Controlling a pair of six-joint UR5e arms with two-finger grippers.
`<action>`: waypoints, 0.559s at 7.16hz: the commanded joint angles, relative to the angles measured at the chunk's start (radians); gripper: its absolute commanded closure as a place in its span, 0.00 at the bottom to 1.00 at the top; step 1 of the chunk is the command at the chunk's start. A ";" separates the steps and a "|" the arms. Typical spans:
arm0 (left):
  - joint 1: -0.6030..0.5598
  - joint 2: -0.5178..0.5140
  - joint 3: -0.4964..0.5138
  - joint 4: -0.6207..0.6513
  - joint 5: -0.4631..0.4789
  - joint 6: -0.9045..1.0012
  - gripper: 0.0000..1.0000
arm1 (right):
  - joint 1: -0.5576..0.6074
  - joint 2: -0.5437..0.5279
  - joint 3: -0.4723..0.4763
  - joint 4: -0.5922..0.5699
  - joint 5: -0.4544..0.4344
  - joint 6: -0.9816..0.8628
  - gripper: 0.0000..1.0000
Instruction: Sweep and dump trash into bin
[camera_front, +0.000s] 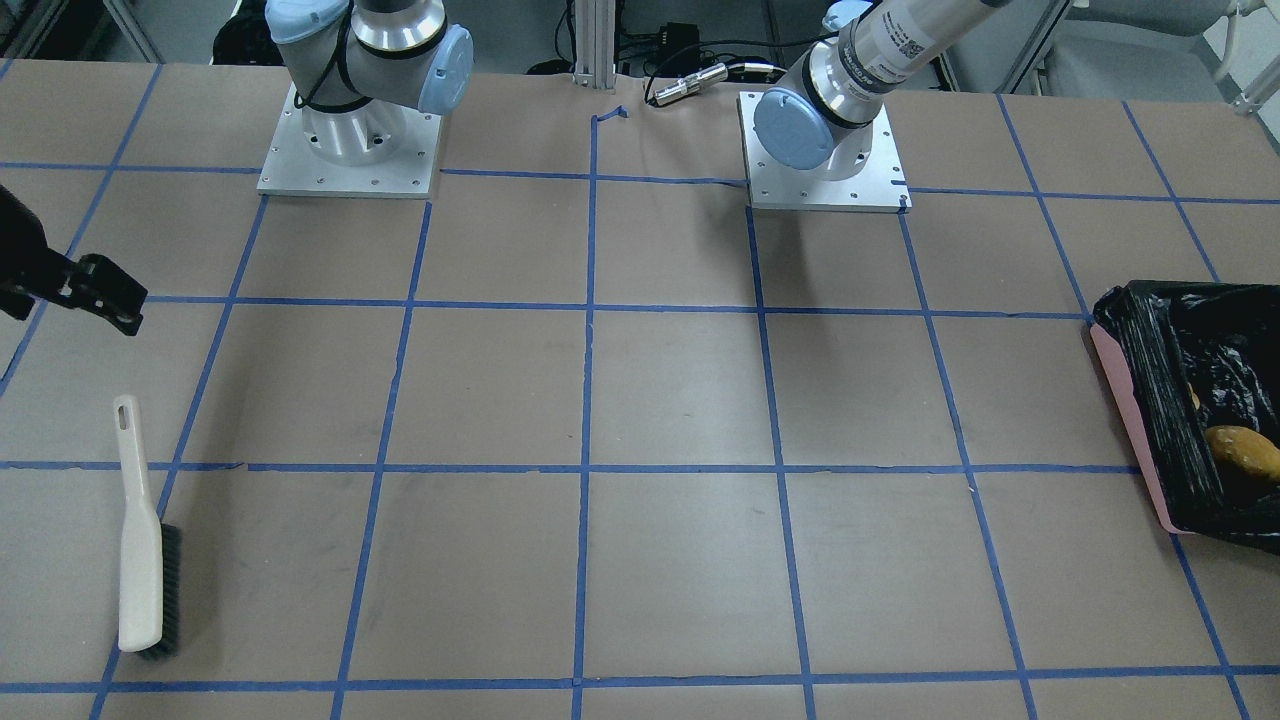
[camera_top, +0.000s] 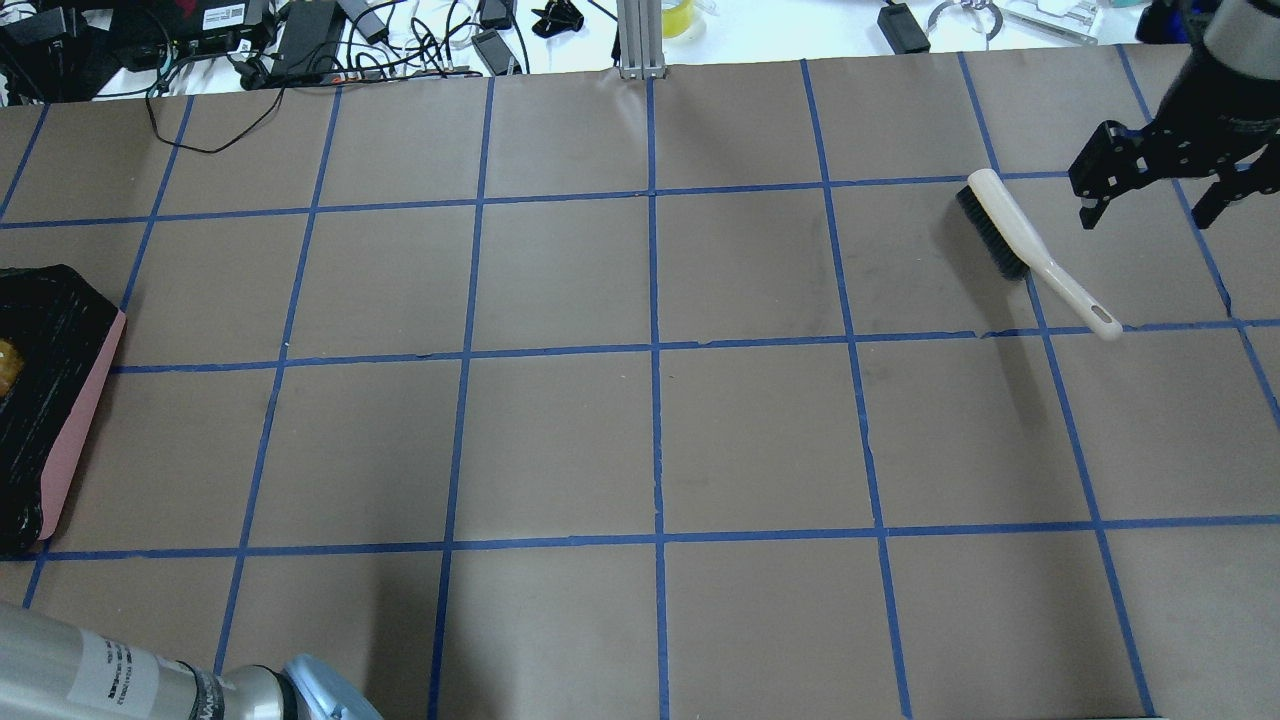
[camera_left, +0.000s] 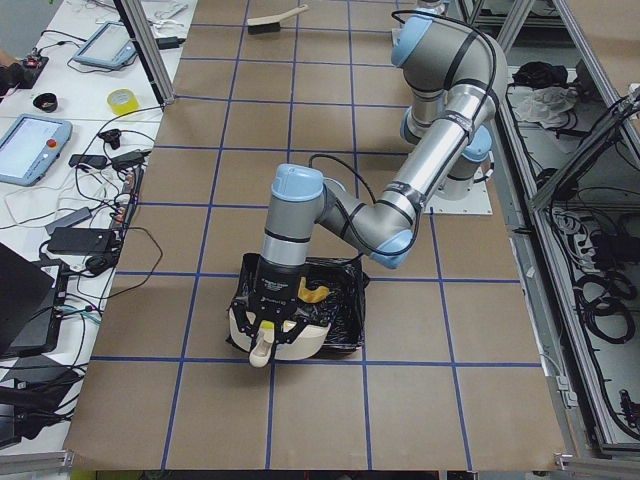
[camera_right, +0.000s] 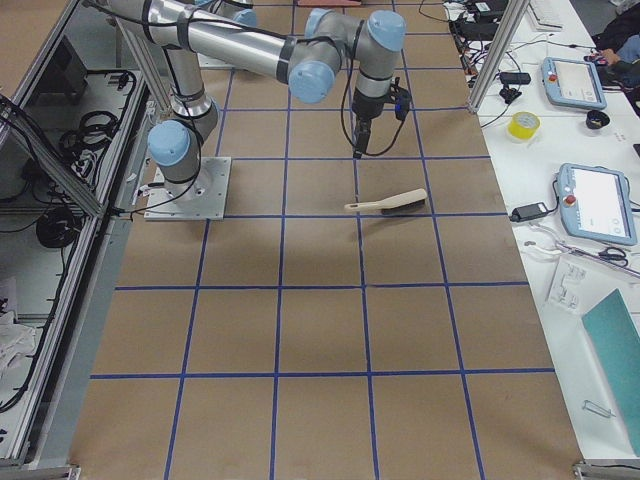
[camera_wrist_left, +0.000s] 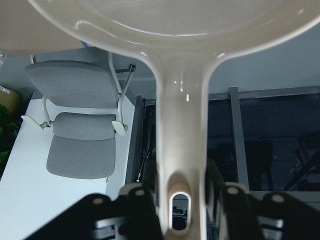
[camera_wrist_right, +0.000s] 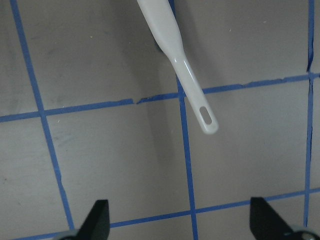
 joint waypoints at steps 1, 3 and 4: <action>-0.019 0.042 -0.080 0.109 0.038 0.004 1.00 | 0.003 -0.146 -0.071 0.153 0.017 0.058 0.00; -0.022 0.057 -0.088 0.111 0.038 0.036 1.00 | 0.019 -0.147 -0.130 0.160 0.017 0.066 0.00; -0.022 0.060 -0.098 0.105 0.038 0.039 1.00 | 0.063 -0.145 -0.135 0.160 0.010 0.155 0.00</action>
